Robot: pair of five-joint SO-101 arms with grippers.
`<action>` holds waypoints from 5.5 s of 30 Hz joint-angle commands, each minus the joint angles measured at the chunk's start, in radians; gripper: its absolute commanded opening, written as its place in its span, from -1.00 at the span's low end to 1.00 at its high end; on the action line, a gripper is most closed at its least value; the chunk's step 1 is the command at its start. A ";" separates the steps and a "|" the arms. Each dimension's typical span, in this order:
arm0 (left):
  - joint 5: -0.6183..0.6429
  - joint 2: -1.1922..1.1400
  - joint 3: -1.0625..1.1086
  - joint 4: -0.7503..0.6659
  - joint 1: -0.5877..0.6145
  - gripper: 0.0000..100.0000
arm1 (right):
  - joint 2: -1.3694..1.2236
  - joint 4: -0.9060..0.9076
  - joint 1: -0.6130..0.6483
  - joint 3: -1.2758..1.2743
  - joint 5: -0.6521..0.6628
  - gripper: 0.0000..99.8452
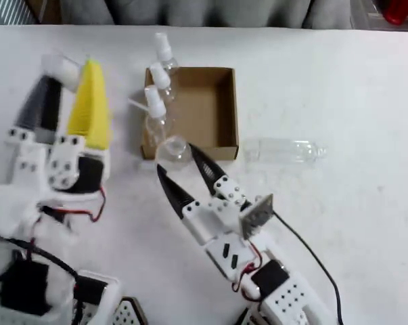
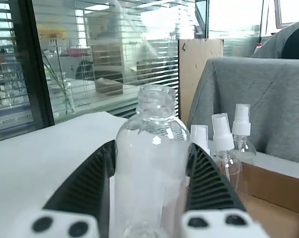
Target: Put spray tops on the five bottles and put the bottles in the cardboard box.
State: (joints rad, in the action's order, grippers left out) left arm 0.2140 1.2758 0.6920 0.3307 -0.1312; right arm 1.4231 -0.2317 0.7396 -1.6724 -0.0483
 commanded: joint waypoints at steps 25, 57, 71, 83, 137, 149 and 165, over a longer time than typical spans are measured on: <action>-0.258 -0.406 -0.549 0.690 -0.016 -0.95 | -0.849 -0.581 0.130 0.110 0.000 -0.97; -0.253 -0.400 -0.344 0.569 -0.094 -0.95 | -0.840 -0.687 0.145 0.025 0.138 -0.97; -0.252 -0.400 -0.344 0.718 -0.097 -0.95 | -0.843 -0.684 0.145 0.025 0.138 -0.97; -0.252 -0.400 -0.344 0.770 -0.093 -0.95 | -0.842 -0.685 0.143 0.017 0.138 -0.97; -0.249 0.545 0.730 0.393 -0.122 -0.95 | -0.842 -0.682 0.140 0.015 0.138 -0.97; -0.249 0.552 0.760 0.499 -0.183 -0.95 | -0.840 -0.682 0.139 0.017 0.138 -0.97; -0.140 0.552 0.825 0.491 -0.249 -0.94 | -0.840 -0.688 0.102 0.020 0.138 -0.97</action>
State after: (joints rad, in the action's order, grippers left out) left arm 0.0575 1.8282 1.4760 0.8216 -0.3337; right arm 0.5685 -0.8915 0.8608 -1.6448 0.0790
